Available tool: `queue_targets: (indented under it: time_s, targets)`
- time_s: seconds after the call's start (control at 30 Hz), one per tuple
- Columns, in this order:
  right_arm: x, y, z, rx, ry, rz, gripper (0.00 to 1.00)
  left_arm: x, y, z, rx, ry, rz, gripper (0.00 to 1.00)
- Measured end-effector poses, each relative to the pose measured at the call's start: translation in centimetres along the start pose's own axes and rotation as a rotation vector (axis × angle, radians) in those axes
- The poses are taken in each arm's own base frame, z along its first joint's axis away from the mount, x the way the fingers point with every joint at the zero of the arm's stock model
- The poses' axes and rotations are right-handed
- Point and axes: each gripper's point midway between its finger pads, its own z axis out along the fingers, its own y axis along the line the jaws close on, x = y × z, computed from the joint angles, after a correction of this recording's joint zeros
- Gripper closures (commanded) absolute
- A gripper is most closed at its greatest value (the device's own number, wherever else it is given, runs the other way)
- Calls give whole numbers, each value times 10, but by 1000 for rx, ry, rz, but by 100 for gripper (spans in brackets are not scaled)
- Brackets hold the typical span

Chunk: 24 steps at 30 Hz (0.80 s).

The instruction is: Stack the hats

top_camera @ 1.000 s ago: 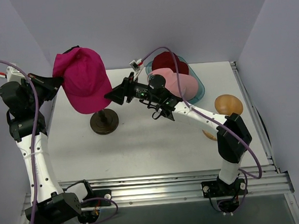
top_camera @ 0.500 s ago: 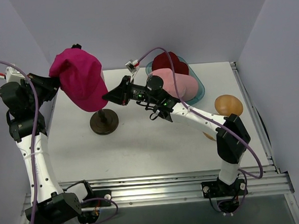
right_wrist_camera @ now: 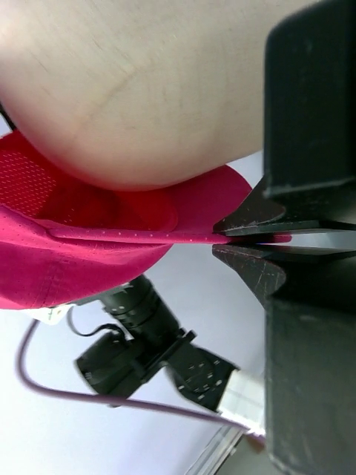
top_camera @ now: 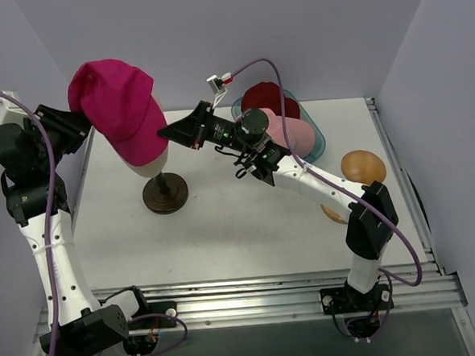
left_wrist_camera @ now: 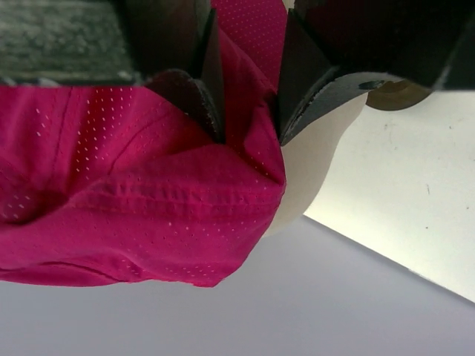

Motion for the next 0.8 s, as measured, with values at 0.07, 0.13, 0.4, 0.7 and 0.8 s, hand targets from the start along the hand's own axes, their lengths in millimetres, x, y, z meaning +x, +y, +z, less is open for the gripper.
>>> queue_targets:
  time_s: [0.07,0.13,0.4,0.7,0.8]
  targets:
    - [-12,1,-2,-5,-37,47,100,-5,-7,-3,9,-9,9,54]
    - [-21,1,-2,-3,-67,89,100,-10,-13,-4,17,-17,16,53]
    - [-42,2,0,-44,-163,249,100,-17,-15,0,-8,9,38,49]
    - [-43,-11,-3,-35,-200,334,100,-8,-3,3,-48,54,27,41]
    - [-41,-14,-5,-32,-209,359,100,-5,-1,1,-53,57,32,36]
